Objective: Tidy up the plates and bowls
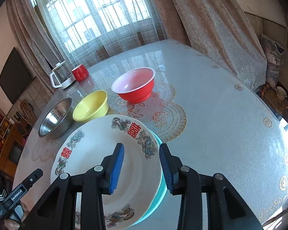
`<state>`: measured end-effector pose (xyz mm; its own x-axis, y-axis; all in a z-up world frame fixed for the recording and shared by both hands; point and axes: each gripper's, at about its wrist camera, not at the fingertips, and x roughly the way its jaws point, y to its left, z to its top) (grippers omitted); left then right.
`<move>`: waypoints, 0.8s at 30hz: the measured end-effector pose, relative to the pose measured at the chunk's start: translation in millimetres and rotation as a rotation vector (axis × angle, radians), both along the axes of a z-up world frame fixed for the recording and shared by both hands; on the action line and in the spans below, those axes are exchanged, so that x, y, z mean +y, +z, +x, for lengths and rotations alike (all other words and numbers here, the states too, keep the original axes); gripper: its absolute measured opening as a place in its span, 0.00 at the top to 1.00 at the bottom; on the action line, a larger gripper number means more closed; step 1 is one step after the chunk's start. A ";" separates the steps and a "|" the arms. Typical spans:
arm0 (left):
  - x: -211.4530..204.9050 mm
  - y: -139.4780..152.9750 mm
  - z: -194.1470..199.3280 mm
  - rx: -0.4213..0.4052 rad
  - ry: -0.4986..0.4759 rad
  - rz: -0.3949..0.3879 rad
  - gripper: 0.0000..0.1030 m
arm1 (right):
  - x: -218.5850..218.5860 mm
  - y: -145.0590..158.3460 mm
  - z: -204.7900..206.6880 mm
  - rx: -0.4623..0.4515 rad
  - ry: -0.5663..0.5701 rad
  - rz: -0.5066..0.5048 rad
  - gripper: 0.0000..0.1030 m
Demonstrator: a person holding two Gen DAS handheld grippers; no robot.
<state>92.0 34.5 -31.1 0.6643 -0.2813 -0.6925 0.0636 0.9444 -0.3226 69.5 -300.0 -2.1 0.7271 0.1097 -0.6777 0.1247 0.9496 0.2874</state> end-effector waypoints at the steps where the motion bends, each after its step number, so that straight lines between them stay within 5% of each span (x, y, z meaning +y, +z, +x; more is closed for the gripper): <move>1: 3.9 -2.2 1.3 0.012 0.013 -0.006 0.54 | 4.5 1.8 2.2 -0.002 0.014 -0.004 0.63; 18: 35.5 -6.7 4.1 -0.017 0.099 -0.008 0.50 | 107.9 10.6 30.2 0.006 0.361 -0.102 0.62; 24: 48.0 -0.3 7.8 -0.043 0.119 0.004 0.47 | 123.1 10.8 44.8 0.037 0.424 -0.029 0.61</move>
<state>99.8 82.5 -31.4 0.7216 -0.1959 -0.6640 -0.0354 0.9475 -0.3179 114.2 -176.9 8.6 0.5971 0.3743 -0.7095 -0.2689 0.9267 0.2626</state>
